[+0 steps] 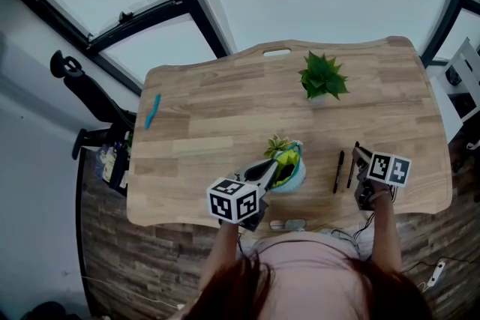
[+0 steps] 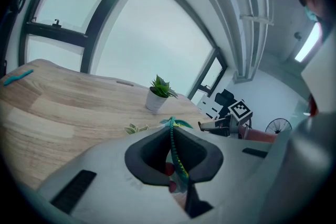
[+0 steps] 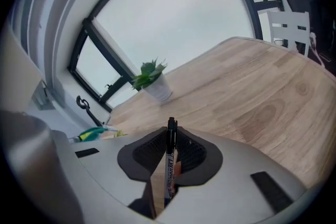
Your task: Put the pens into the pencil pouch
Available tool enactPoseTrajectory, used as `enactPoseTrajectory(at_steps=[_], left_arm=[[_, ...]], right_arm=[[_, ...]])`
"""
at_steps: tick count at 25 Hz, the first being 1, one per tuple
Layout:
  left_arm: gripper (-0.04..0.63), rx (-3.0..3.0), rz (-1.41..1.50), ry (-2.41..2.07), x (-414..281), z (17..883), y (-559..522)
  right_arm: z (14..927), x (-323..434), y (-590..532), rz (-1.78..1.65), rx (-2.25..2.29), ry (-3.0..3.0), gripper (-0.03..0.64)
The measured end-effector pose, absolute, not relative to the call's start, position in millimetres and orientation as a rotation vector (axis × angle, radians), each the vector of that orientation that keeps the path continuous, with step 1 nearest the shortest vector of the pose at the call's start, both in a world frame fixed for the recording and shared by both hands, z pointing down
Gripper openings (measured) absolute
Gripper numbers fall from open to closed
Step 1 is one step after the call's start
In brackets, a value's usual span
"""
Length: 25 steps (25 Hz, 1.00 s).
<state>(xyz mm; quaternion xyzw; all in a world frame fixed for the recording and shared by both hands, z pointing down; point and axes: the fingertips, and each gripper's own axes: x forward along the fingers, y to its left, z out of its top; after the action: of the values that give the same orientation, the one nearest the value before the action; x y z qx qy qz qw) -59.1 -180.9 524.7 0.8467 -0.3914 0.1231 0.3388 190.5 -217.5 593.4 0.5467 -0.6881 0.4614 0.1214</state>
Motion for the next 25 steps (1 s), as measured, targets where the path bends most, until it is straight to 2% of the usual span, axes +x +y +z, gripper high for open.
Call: enactPoseTrajectory(at_steps=[13, 25], left_arm=[[0.014, 2.198, 0.298, -1.02, -49.9, 523.4, -179.6], [0.014, 2.199, 0.298, -1.006, -42.8, 521.8, -180.7]], right_arm=[[464.7, 146.3, -249.3, 1.291, 1.626, -2.546, 0.054], [409.3, 101.7, -248.5, 1.185, 1.539, -2.913, 0.054]])
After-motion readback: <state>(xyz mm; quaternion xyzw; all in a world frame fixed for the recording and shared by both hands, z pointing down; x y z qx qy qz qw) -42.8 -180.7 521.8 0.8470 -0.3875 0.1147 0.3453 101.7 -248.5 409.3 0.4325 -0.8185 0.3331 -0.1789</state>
